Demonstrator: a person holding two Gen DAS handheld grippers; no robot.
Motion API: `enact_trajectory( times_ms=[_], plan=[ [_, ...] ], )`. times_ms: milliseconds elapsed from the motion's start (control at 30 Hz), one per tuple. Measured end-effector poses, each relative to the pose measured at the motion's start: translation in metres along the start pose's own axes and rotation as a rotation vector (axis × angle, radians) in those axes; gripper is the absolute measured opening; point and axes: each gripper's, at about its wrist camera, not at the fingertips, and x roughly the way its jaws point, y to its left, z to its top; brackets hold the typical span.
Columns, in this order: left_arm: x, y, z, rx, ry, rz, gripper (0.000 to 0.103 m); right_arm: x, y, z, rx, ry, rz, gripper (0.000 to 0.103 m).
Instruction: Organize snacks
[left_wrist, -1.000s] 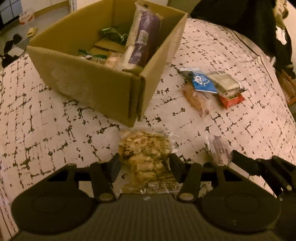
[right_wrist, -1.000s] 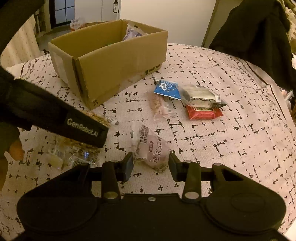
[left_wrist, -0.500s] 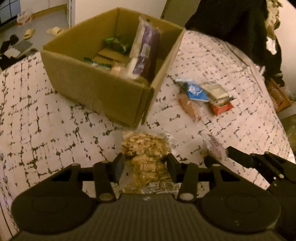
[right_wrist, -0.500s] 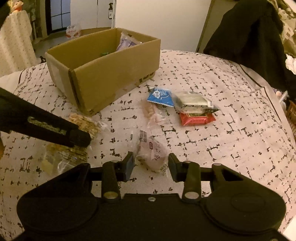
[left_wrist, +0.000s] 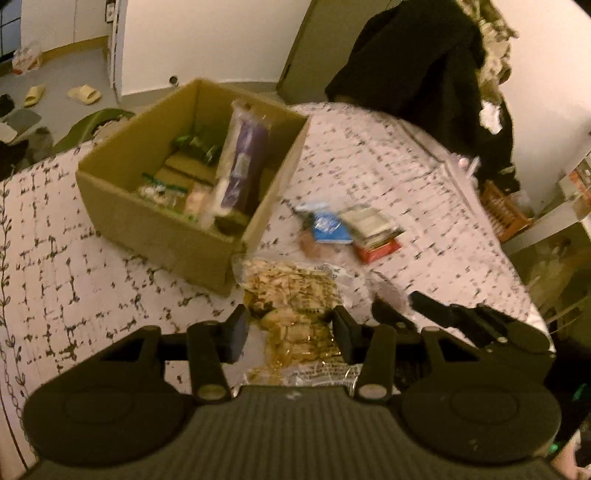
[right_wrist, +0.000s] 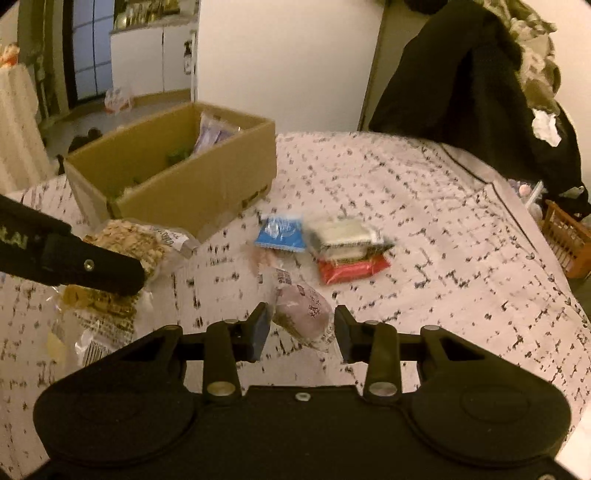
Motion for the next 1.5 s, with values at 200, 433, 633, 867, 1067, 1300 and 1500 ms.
enact_trajectory(
  times_ms=[200, 433, 633, 867, 1067, 1300, 1500],
  plan=[
    [-0.021, -0.006, 0.015, 0.003, -0.051, -0.038, 0.047, -0.006, -0.002, 0.009, 0.027, -0.054, -0.005, 0.035],
    [-0.041, 0.001, 0.037, -0.02, -0.116, -0.041, 0.047, -0.021, 0.007, 0.029, 0.04, -0.168, 0.005, 0.03],
    [-0.057, 0.014, 0.061, -0.04, -0.18, -0.035, 0.047, -0.03, 0.017, 0.044, 0.03, -0.242, 0.009, 0.029],
    [-0.058, 0.036, 0.083, -0.076, -0.206, -0.018, 0.047, -0.028, 0.029, 0.056, 0.01, -0.267, 0.019, 0.029],
    [-0.053, 0.056, 0.104, -0.077, -0.226, 0.0, 0.047, -0.023, 0.048, 0.069, -0.006, -0.291, 0.019, 0.029],
    [-0.041, 0.077, 0.124, -0.076, -0.248, 0.046, 0.047, -0.013, 0.074, 0.079, -0.041, -0.304, 0.028, 0.029],
    [-0.028, 0.093, 0.138, -0.088, -0.253, 0.071, 0.047, -0.006, 0.086, 0.082, -0.066, -0.3, 0.025, 0.029]
  ],
)
